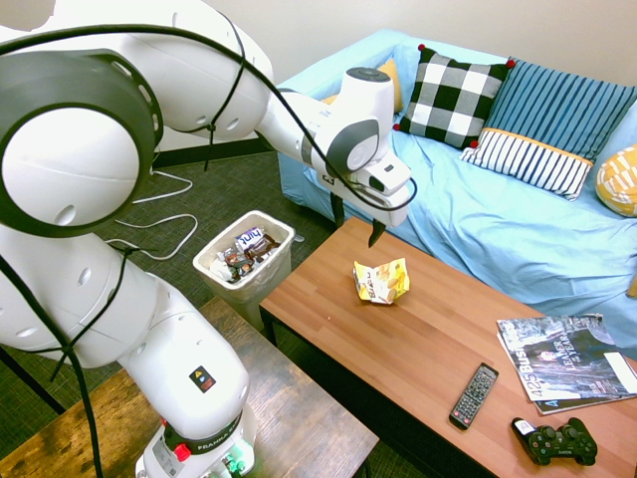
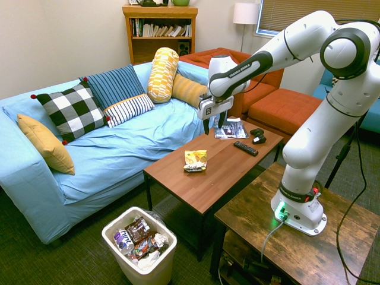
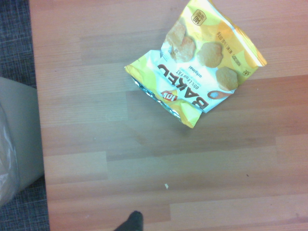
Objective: Throw the chip bag in the trash bin
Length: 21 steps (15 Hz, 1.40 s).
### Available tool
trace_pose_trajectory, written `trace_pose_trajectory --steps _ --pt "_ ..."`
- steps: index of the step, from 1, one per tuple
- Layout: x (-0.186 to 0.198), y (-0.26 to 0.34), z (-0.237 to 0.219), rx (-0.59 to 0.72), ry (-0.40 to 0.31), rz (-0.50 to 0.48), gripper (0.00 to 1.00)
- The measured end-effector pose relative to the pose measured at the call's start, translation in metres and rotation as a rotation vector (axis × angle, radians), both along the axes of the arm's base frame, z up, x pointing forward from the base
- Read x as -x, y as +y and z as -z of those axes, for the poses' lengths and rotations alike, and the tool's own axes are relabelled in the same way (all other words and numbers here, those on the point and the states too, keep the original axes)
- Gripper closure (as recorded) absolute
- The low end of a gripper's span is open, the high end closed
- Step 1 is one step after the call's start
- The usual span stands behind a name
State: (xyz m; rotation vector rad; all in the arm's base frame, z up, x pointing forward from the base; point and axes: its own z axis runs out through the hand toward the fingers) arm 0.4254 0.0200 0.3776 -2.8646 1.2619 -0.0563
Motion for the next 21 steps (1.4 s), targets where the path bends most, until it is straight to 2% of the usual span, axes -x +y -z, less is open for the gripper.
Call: trace_pose_trajectory --steps 2,4,10,15,17,21 --pt "-0.002 0.001 0.002 0.0 0.004 0.008 0.0" --pt "-0.009 0.009 0.019 -0.006 0.018 0.058 0.0" --pt "-0.066 0.031 0.118 -0.029 0.144 0.257 0.0" --pt "-0.088 0.036 0.198 -0.011 0.244 0.303 0.0" --pt "-0.09 0.037 0.222 0.0 0.258 0.309 0.0" --pt "-0.105 0.023 0.246 0.02 0.232 0.329 0.0"
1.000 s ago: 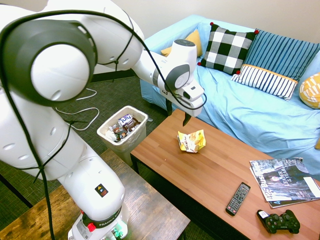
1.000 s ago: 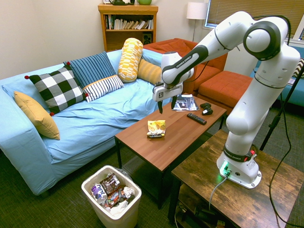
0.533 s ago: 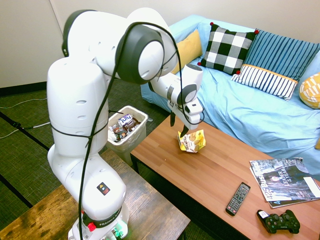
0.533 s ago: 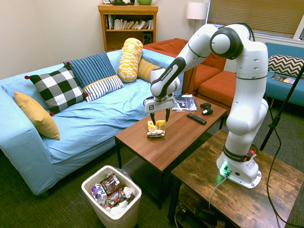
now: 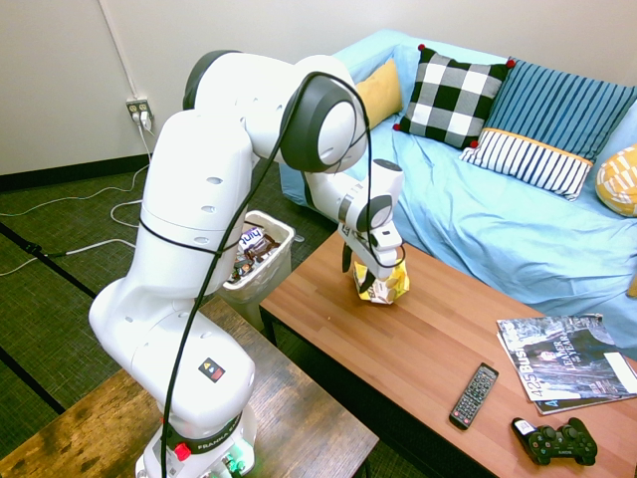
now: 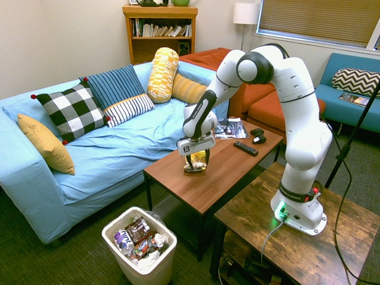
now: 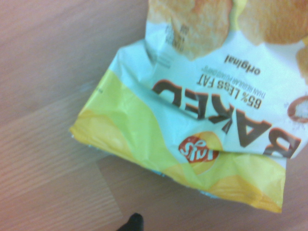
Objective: Throw the chip bag in the trash bin
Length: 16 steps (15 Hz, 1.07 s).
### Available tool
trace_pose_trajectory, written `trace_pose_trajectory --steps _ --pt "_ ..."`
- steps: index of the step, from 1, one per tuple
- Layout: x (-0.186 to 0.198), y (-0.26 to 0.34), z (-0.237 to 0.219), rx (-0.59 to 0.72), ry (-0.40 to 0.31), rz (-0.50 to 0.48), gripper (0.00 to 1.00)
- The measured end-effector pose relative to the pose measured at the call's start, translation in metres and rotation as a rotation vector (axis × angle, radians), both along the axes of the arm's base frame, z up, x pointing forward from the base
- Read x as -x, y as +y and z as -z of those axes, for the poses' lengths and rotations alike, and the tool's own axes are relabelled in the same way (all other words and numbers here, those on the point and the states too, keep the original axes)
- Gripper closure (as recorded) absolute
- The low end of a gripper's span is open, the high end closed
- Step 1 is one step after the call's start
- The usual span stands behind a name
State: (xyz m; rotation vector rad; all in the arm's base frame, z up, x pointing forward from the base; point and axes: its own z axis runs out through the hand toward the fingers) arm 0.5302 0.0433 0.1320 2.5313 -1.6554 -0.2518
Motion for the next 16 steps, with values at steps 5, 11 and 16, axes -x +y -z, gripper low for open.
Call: trace_pose_trajectory --steps 5,11,16 --pt "-0.013 -0.001 0.022 0.016 -0.016 -0.005 0.0" --pt "-0.024 0.008 0.038 0.027 -0.016 -0.025 1.0" --pt "-0.036 0.006 0.041 0.038 -0.037 -0.027 1.0"
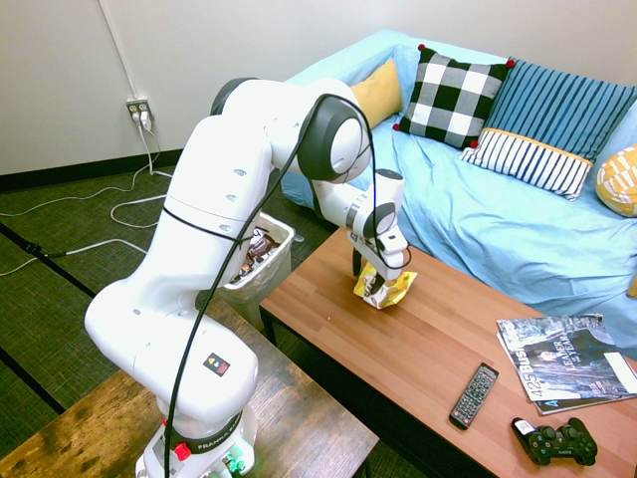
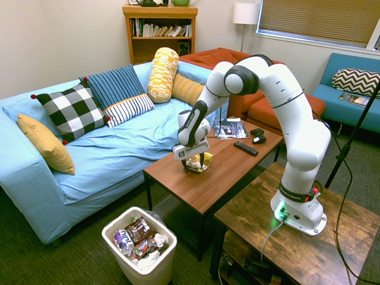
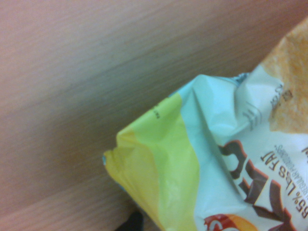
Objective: Throw the chip bag in the trash bin
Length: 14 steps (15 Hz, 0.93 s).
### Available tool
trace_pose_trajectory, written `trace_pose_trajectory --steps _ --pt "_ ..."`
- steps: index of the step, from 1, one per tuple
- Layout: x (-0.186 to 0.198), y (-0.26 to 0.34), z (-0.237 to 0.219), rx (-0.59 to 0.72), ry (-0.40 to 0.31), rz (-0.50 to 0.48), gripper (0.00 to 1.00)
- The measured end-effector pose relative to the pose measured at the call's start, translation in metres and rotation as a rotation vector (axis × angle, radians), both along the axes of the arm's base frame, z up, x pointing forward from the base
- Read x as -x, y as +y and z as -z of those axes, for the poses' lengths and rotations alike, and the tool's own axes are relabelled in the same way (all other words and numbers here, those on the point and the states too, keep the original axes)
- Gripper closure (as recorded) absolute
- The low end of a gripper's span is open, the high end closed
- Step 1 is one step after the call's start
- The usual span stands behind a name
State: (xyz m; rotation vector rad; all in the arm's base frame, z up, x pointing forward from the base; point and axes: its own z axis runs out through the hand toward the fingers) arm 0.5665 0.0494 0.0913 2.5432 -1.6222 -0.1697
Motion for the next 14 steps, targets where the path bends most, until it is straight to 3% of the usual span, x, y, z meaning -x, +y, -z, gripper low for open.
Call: trace_pose_trajectory --steps 14 --pt "0.002 -0.011 0.007 -0.015 -0.007 -0.001 1.0"
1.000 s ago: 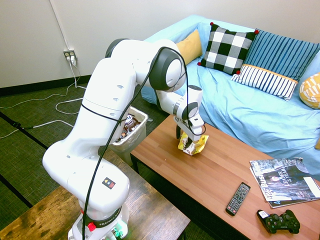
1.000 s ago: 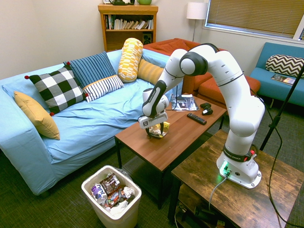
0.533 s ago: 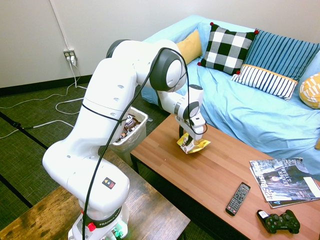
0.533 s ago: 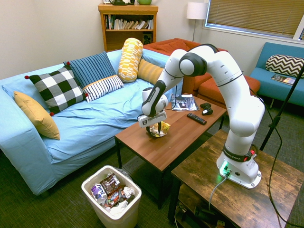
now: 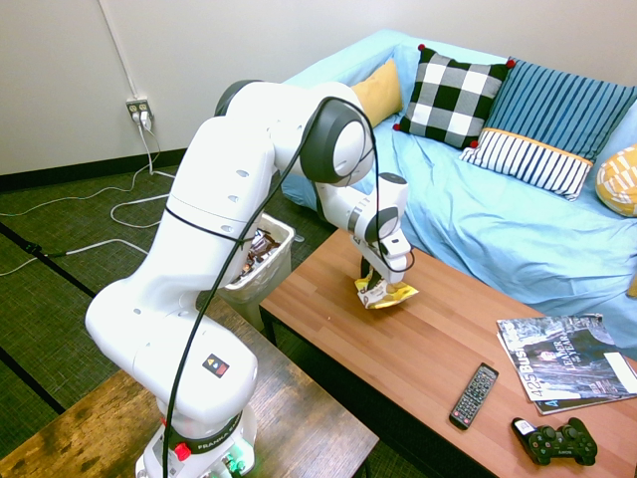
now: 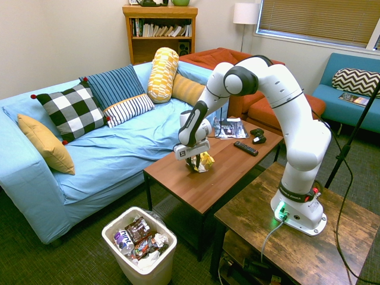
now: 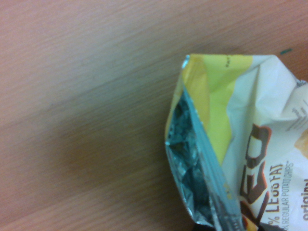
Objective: Throw the chip bag in the trash bin
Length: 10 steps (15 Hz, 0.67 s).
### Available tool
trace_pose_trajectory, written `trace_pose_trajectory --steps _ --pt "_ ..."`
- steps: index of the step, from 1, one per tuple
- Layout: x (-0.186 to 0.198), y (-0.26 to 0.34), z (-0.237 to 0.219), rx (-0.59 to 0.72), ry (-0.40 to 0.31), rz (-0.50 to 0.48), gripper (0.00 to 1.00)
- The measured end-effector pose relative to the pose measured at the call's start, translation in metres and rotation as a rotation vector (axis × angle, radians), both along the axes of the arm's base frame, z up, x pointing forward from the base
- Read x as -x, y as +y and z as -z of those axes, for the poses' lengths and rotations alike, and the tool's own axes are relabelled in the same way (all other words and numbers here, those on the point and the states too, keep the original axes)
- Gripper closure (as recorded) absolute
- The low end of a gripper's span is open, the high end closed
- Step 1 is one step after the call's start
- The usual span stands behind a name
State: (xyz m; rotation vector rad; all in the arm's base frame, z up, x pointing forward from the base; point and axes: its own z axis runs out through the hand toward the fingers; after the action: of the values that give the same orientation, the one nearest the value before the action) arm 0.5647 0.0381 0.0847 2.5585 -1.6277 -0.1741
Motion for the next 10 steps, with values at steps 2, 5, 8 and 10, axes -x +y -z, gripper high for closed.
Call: trace_pose_trajectory --steps 2,5,8,10 --pt "0.001 -0.003 0.0 0.0 -0.003 -0.005 1.0" --pt "0.007 -0.007 -0.012 -0.003 -0.033 -0.011 1.0" --pt "0.02 -0.01 -0.045 -0.007 -0.055 -0.01 1.0" --pt "0.029 -0.005 -0.072 -0.008 -0.08 -0.031 1.0"
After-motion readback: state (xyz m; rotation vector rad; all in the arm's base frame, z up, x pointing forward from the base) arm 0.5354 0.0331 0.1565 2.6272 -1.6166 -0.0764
